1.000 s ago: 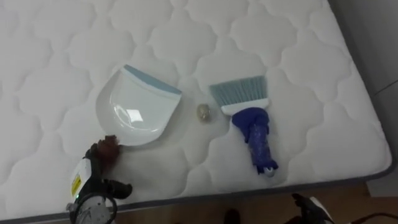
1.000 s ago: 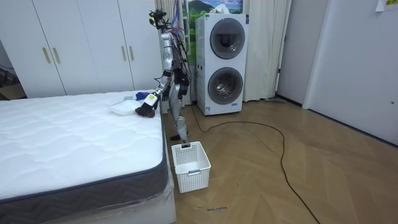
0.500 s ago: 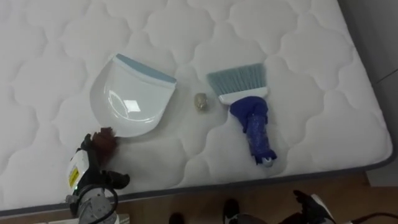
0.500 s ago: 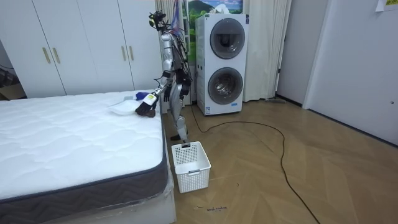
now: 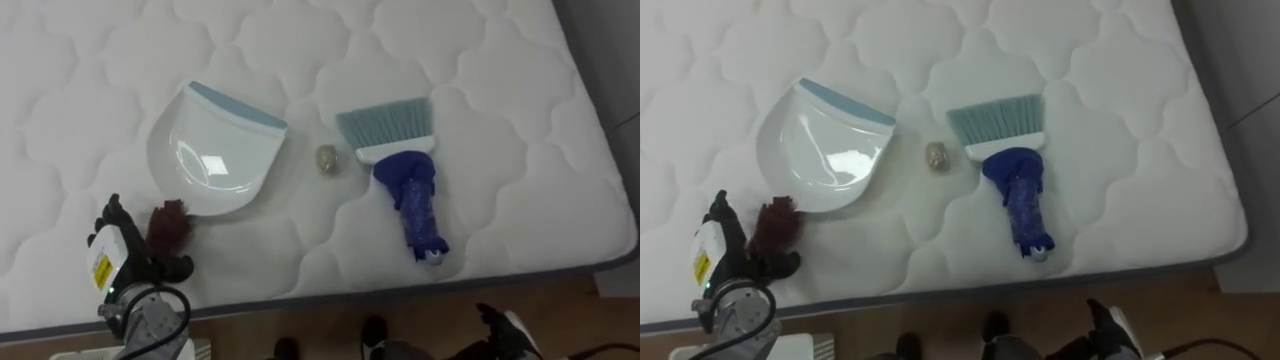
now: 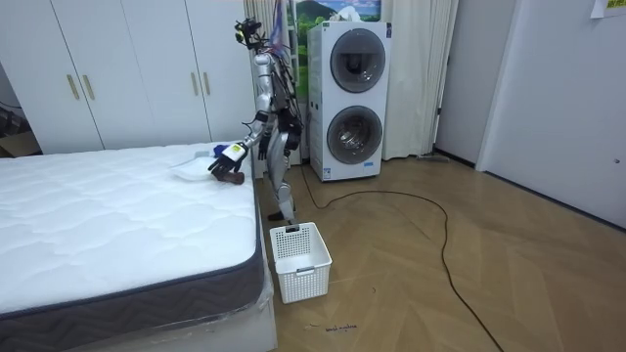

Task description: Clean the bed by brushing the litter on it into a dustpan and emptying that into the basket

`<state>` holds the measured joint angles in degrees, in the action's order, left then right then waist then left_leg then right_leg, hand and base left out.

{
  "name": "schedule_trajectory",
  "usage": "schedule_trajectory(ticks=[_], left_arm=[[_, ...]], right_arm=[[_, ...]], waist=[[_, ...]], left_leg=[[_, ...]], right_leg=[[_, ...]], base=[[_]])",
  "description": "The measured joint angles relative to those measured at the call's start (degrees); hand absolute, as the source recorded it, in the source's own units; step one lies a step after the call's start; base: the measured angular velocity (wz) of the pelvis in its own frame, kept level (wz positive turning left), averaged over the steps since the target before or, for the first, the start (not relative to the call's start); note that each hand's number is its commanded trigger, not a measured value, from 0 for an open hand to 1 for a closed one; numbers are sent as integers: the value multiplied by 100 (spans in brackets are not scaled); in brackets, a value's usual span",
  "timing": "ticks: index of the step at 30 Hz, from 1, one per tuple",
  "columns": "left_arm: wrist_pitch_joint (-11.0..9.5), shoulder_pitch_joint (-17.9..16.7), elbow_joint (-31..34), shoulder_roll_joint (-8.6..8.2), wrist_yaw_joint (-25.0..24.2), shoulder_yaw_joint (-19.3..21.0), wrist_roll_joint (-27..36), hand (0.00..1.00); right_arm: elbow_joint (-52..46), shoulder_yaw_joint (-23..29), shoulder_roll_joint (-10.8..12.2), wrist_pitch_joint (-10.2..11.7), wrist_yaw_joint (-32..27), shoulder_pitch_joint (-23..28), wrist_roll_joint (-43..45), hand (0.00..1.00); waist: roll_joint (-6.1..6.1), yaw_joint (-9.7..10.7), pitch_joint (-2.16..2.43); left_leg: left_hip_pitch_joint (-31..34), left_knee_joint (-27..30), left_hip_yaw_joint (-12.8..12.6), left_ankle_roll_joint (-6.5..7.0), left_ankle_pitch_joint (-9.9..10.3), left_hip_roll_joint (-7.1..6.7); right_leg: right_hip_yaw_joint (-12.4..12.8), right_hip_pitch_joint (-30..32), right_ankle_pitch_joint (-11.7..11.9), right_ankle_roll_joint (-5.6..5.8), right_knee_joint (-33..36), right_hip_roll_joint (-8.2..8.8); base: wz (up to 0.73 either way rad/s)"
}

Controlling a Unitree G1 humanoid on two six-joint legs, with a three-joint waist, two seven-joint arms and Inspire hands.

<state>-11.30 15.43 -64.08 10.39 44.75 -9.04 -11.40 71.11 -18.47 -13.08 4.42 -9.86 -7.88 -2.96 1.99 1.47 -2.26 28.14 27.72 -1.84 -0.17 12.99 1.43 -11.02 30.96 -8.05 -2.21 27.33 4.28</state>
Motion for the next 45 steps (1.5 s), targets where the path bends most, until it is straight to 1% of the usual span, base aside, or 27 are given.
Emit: schedule_trajectory(ticks=[5, 10, 13, 16, 19, 22, 23, 24, 27, 30, 32, 35, 37, 40, 41, 42, 44, 45], left_arm=[[-2, 1, -2, -1, 123, -4, 85, 0], [-4, 0, -11, -31, 112, -17, 345, 0], [-3, 1, -19, -31, 13, -24, 525, 0], [3, 21, -21, -28, -198, -35, 798, 0], [30, 37, -40, 0, -463, -42, 988, 0], [106, 232, -44, 55, -714, -119, 1303, 0], [141, 354, -50, 72, -810, -158, 1378, 0], [149, 443, -71, 86, -894, -190, 1440, 0], [151, 604, -203, 143, -1022, -193, 1556, 0], [153, 710, -241, 254, -1066, -197, 1644, 0], [172, 743, -244, 299, -1068, -240, 1729, 0], [225, 765, -242, 315, -1102, -294, 1750, 0], [251, 777, -236, 322, -1136, -295, 1742, 0], [314, 837, -236, 392, -1137, -294, 1727, 0], [368, 867, -233, 402, -1137, -291, 1688, 14], [386, 893, -226, 411, -1137, -291, 1686, 60], [416, 928, -220, 421, -1137, -293, 1686, 100], [465, 964, -220, 423, -1136, -291, 1686, 100]], right_arm=[[-6, -11, -5, -4, 5, 31, -6, 0], [-8, -50, -13, -13, 77, 35, -3, 0], [-5, -106, -13, -18, 85, 35, 1, 0], [-5, -169, -16, -19, 72, 10, -5, 0], [-28, -170, -15, -17, 70, 3, -53, 0], [-140, -212, -28, -30, 75, -7, -50, 0], [-219, -271, -59, -31, 72, -8, -51, 0], [-251, -281, -64, -29, 69, -12, -51, 0], [-264, -280, -82, -27, 77, -25, -112, 0], [-335, -280, -82, -31, 77, -34, -142, 0], [-396, -282, -84, -34, 74, -40, -145, 0], [-426, -284, -80, -79, 75, -28, -149, 0], [-430, -282, -80, -82, 67, -29, -142, 0], [-467, -280, -79, -146, 65, -25, -128, 0], [-488, -280, -78, -187, 66, -11, -127, 0], [-510, -279, -78, -205, 60, -10, -128, 0], [-524, -280, -84, -206, 55, -10, -126, 0], [-522, -286, -85, -209, 55, -8, -129, 0]], waist=[[9, 9, -1], [8, 22, -2], [7, 29, -4], [14, 58, -9], [4, 139, -21], [-14, 165, -61], [-8, 171, -103], [-10, 174, -109], [23, 207, -136], [32, 263, -149], [32, 293, -149], [34, 316, -153], [43, 318, -157], [50, 319, -156], [54, 314, -154], [59, 313, -153], [68, 316, -149], [70, 315, -150]], left_leg=[[-2, 31, -1, -2, -1, -5], [16, 61, -5, -1, 0, -4], [28, 63, -6, 1, 4, -1], [124, 91, -6, 2, 10, 2], [219, 135, -39, 13, 21, -4], [379, 251, -107, 18, 58, 11], [448, 311, -114, 19, 74, 19], [503, 338, -133, 19, 79, 22], [626, 458, -126, 15, 127, 26], [802, 619, -127, 23, 152, 22], [884, 719, -127, 25, 188, 22], [925, 866, -132, 25, 251, 15], [957, 962, -129, 19, 287, 31], [1070, 1063, -130, 13, 303, 91], [1107, 1087, -131, 10, 304, 96], [1154, 1110, -139, 9, 305, 97], [1226, 1149, -147, 3, 308, 96], [1252, 1169, -147, -2, 311, 95]], right_leg=[[-8, 5, -10, -9, 44, 24], [9, 17, -10, -10, 50, 22], [8, 24, -10, -10, 42, 16], [-2, 113, -10, -11, 58, 16], [-12, 221, -38, -25, 193, 66], [26, 418, -73, -25, 320, 71], [39, 478, -73, -29, 355, 69], [80, 542, -72, -30, 370, 62], [88, 656, -82, -43, 457, 62], [75, 843, -120, -52, 628, 90], [78, 925, -151, -61, 736, 104], [86, 978, -232, -61, 883, 136], [75, 996, -261, -74, 946, 135], [75, 1063, -253, -96, 961, 100], [83, 1105, -252, -96, 982, 82], [106, 1165, -252, -96, 1012, 76], [153, 1249, -252, -98, 1059, 71], [150, 1285, -249, -103, 1092, 74]], base=[[0], [0], [0], [0], [1], [-6], [-7], [-7], [-6], [2], [0], [1], [-2], [-2], [0], [0], [-2], [0]])
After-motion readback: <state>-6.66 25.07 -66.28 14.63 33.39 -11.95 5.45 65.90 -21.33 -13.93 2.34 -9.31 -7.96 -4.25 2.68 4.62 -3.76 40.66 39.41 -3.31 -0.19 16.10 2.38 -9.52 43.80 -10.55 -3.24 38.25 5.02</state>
